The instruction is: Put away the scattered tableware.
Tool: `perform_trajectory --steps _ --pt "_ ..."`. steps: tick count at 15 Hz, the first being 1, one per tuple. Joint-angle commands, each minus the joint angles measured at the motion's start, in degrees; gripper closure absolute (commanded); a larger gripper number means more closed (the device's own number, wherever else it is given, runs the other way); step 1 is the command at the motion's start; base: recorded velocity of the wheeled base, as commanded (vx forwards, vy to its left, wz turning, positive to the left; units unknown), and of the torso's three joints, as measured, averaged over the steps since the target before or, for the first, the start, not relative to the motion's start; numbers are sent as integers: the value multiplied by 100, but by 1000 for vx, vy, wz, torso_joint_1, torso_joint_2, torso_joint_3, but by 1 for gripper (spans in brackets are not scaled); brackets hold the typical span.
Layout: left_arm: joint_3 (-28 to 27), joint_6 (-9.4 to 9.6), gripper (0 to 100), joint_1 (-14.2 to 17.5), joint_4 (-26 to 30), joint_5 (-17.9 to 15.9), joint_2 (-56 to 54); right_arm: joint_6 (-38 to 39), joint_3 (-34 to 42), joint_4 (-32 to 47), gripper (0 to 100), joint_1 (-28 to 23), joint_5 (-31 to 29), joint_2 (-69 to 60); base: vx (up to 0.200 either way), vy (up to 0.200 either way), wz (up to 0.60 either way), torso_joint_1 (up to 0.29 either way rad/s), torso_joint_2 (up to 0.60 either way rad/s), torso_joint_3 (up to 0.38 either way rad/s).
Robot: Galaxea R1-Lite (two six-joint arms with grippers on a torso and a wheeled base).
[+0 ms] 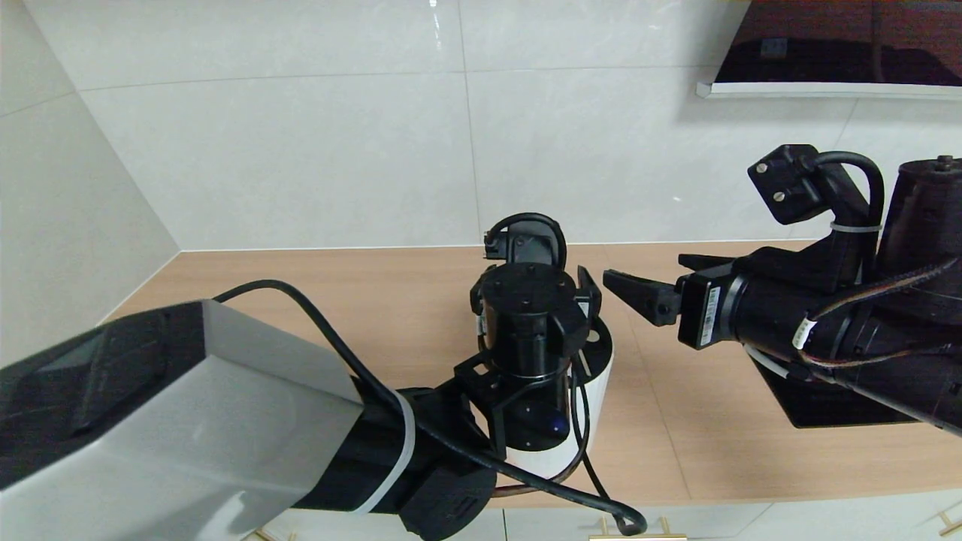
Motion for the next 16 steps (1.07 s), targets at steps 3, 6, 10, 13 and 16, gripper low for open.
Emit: perform_trajectory --steps 3,6,10,13,16 --pt "359 10 0 -5 -257 -165 -1001 -1 1 -6 0 -7 1 -17 0 0 0 0 0 0" --pt "1018 18 0 56 -143 -850 -2099 -1 -8 -14 0 -253 1 -26 0 0 0 0 0 0" --pt "2125 18 0 627 227 -1606 -3629 -28 80 12 0 -789 1 -571 0 0 0 0 0 0" --pt "3409 -8 0 1172 209 -1650 -4587 -98 520 65 0 -1448 -17 -1362 0 0 0 0 0 0" --pt "3927 -8 0 1673 235 -2028 -5641 -414 1750 56 0 -2116 159 -2505 0 0 0 0 0 0"
